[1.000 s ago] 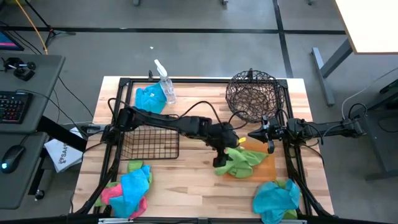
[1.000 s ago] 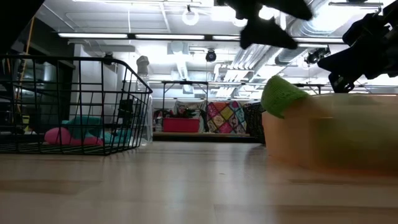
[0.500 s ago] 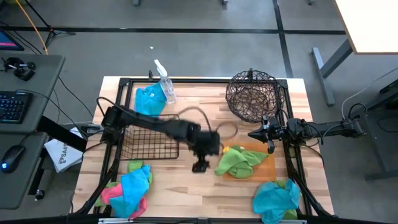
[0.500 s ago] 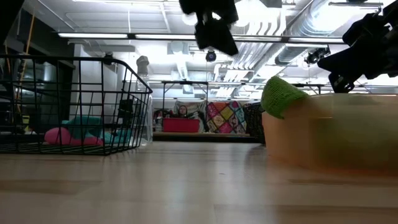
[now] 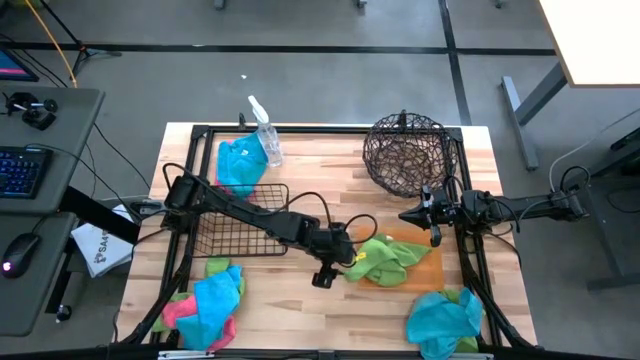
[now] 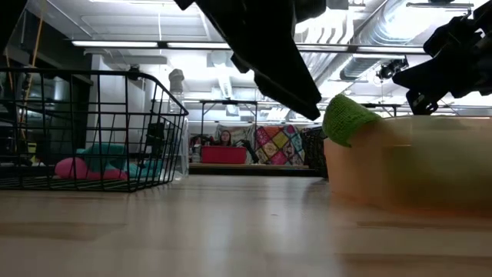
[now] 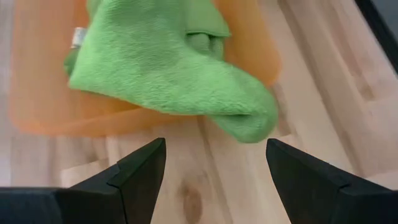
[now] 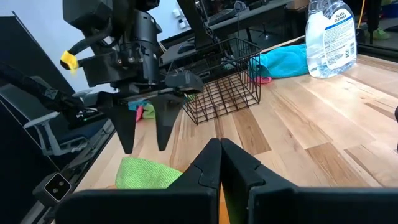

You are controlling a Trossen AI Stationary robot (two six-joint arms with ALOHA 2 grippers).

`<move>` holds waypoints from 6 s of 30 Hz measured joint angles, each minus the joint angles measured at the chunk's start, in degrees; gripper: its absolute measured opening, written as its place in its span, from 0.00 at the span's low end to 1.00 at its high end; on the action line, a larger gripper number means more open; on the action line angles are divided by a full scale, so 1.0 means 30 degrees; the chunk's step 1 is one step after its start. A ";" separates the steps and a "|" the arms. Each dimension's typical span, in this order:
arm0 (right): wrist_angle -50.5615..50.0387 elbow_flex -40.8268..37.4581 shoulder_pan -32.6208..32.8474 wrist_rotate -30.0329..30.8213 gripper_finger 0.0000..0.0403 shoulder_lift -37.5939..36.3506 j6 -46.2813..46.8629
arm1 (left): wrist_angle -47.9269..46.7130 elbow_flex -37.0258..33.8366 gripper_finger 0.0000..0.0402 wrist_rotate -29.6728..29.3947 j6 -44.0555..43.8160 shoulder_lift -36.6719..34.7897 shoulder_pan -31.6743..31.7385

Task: Sort microfiber towel by color & place in baskets
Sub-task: Put the top green microfiber towel into the orange bin, then put the top blue microfiber towel into the left wire basket

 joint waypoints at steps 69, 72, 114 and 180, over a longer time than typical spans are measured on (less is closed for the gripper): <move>-0.0004 0.0000 -0.0002 -0.0004 0.00 0.0240 0.0000 | 0.1873 0.6615 0.63 0.4106 -0.0406 0.4240 0.1998; -0.0004 0.0000 -0.0004 -0.0004 0.00 0.0240 0.0000 | 0.0339 0.7550 0.69 0.4287 0.0046 0.4240 0.2312; -0.0004 0.0000 0.0000 -0.0026 0.00 0.0233 0.0000 | -1.6688 -0.8646 0.70 -0.3617 -0.9578 -1.5088 1.6559; 0.0001 0.0000 0.0000 -0.0004 0.00 0.0239 0.0000 | -1.0499 -1.4783 0.32 -0.4857 -1.0643 -1.4746 1.8395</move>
